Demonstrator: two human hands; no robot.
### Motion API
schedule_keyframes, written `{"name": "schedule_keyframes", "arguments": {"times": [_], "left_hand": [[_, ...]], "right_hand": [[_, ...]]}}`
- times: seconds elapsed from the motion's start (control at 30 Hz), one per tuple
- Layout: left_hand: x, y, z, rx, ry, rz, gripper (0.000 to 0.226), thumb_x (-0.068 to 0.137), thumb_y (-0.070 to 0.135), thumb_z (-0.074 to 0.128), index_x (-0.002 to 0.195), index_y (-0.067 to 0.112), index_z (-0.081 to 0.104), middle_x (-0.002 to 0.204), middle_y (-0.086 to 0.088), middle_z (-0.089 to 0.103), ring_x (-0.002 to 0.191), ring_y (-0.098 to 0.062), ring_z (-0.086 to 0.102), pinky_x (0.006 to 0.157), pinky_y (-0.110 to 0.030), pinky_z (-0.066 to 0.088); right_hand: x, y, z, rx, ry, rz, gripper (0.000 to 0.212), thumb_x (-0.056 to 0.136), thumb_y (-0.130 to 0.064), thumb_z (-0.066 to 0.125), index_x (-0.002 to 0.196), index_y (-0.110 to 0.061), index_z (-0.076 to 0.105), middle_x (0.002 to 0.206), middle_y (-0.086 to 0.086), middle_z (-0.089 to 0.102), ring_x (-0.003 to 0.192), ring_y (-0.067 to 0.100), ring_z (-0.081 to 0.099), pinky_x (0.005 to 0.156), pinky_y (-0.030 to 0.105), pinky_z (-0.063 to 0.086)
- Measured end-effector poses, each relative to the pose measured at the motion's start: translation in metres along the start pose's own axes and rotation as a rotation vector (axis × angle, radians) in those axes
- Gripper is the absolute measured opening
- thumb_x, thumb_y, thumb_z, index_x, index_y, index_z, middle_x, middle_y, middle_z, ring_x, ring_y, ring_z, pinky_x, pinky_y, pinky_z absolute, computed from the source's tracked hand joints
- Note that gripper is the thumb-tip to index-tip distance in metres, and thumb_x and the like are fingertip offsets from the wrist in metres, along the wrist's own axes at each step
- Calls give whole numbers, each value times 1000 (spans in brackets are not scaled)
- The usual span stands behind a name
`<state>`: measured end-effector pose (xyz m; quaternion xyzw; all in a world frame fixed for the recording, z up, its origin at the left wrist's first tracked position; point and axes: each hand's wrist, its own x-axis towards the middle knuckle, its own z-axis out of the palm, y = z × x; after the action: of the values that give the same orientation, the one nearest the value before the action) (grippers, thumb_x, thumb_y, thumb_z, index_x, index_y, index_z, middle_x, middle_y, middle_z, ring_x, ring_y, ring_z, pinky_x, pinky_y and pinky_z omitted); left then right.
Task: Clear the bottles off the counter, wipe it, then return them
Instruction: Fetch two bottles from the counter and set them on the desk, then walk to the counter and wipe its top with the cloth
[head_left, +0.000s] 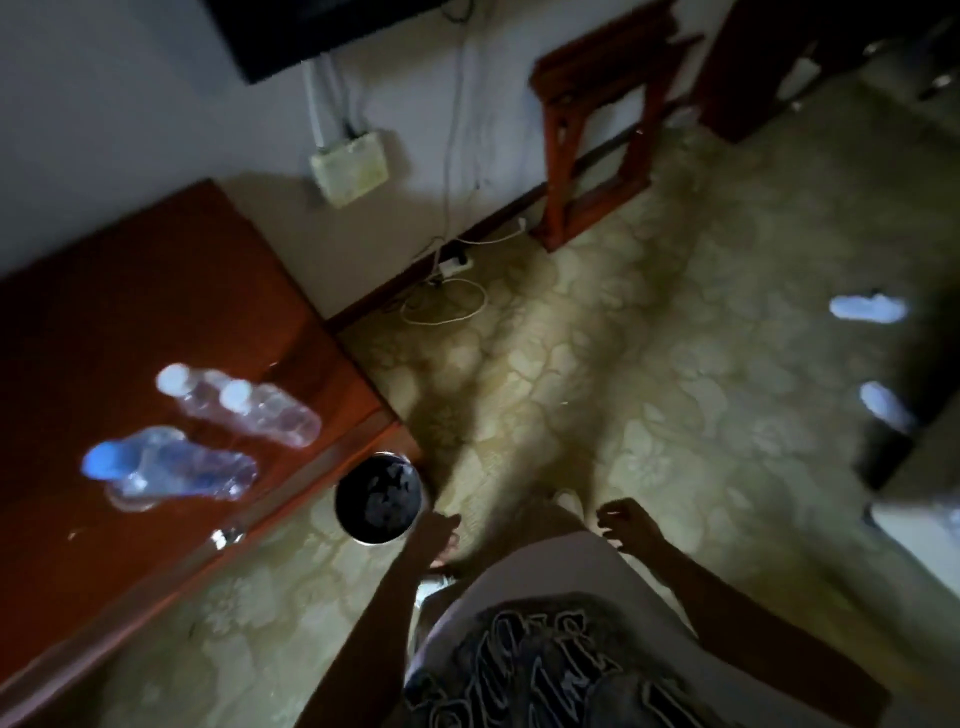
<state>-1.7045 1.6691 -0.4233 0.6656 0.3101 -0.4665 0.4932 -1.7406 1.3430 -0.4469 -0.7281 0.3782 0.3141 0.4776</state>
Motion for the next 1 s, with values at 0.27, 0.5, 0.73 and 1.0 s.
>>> {"name": "schedule_keyframes", "arguments": {"times": [0.27,0.5,0.73,1.0], "left_hand": [[19,201,135,338,-72,320,28,97,30,56,115,10,52,98,-10,67,81,-20,66,66,-26,49],[43,255,208,468,-72,140,31,98,28,55,121,7,52,114,-17,67,89,-23,64,74,-31,50],[85,311,236,426,17,28,32,95,27,58,117,5,57,109,-18,70,77,-21,66,64,-27,49],[171,466,343,597,-1,-26,23,97,17,55,109,-3,58,86,-13,62,70,-22,55,60,-25,38]], "right_hand": [[-4,78,-99,471,99,262,15,97,-16,56,101,-2,59,78,10,62,70,24,55,66,29,38],[38,52,-221,557,109,259,22,98,-27,54,105,-6,56,101,15,60,84,25,56,73,31,42],[107,-33,-347,619,173,21,32,98,-35,52,115,-9,55,106,9,66,94,21,61,70,30,47],[185,-17,-437,753,256,186,36,97,-40,50,111,-8,56,101,10,65,88,21,62,68,30,47]]}}
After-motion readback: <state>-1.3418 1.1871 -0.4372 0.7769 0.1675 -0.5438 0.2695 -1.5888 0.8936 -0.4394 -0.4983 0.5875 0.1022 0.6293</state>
